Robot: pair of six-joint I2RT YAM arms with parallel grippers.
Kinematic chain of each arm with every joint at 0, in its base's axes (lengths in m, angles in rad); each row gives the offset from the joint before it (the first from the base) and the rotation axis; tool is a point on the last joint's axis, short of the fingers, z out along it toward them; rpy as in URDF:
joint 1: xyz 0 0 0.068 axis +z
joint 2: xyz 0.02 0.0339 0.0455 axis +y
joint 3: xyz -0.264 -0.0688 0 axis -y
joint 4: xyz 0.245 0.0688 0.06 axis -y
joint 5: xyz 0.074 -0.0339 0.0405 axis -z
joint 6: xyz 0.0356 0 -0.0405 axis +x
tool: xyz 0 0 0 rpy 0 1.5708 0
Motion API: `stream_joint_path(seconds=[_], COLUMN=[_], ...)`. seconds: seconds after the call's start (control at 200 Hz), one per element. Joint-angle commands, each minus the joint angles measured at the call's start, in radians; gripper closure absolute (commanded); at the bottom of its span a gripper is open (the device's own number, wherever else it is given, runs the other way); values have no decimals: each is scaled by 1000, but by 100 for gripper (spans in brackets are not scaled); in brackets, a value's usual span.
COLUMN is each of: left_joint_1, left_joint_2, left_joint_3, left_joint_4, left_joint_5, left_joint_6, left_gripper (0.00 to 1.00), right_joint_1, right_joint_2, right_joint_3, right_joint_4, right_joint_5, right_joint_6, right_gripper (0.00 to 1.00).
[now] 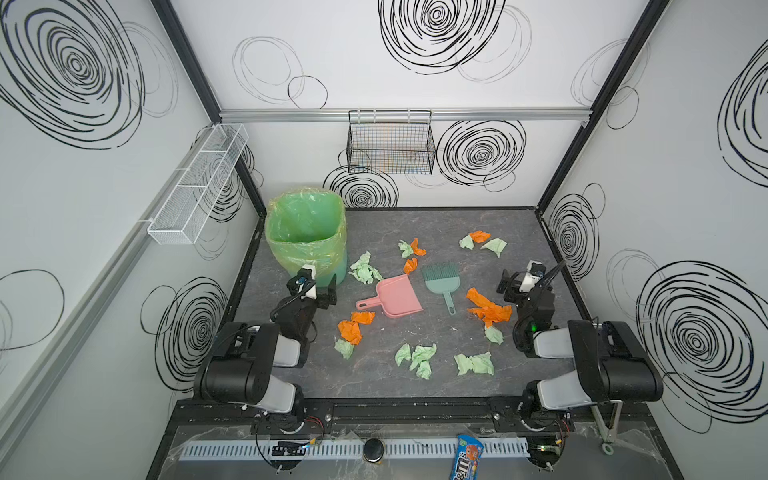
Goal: Sweep away the paper scraps from the table
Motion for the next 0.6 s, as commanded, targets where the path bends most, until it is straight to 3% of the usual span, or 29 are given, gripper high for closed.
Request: stream_joint_path(seconds=[0.0,0.435,0.595], left_joint_1=[3,7,3], left_joint_2=[5,7,4], left_joint_3=[16,17,-4], left_joint_4=[60,60,96], left_joint_5=[2,11,69], left_joint_6=[-3,-6,24], left_gripper=[4,4,4], right_joint_1=[5,42,36], right_joint_2=[8,-5,-2], right_joint_3=[22,-11,-2], right_joint_4=[2,49,38], right_joint_5=[-2,57,48], right_joint_6=[-8,-28,-25], right_gripper=[0,0,0])
